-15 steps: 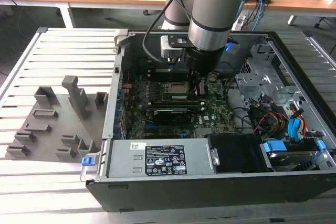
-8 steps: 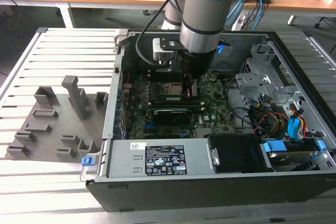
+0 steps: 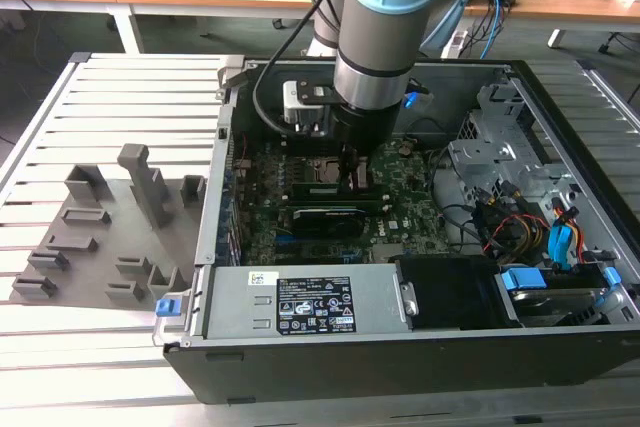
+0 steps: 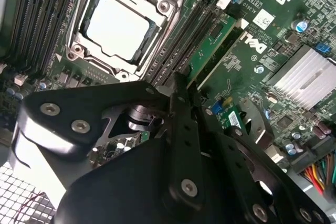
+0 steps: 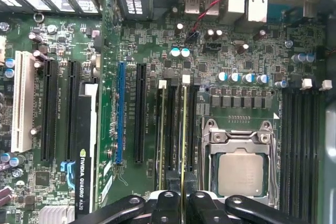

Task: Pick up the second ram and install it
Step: 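Insert the second ram into the second slot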

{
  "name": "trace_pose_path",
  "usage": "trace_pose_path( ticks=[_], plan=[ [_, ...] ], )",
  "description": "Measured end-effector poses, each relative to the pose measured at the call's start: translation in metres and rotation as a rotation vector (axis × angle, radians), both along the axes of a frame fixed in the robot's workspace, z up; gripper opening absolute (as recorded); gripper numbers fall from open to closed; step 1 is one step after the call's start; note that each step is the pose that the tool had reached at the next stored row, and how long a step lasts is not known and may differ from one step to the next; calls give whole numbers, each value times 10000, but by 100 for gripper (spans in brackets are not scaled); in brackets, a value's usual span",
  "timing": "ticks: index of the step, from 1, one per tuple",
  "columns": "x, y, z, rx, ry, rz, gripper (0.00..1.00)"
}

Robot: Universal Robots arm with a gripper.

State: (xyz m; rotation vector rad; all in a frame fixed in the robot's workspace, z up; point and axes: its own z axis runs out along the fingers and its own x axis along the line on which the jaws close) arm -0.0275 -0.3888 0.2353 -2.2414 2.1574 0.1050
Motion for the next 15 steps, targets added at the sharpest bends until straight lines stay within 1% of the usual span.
trace_pose_path(
  ticks=[3, 6, 10, 15],
  plan=[
    [-7, 14, -27, 1, 0, -75, 14],
    [-21, 17, -49, 1, 0, -79, 14],
    [-21, 43, -70, 2, 0, -79, 14],
    [-22, 44, -88, 1, 1, -83, 14]
  ],
)
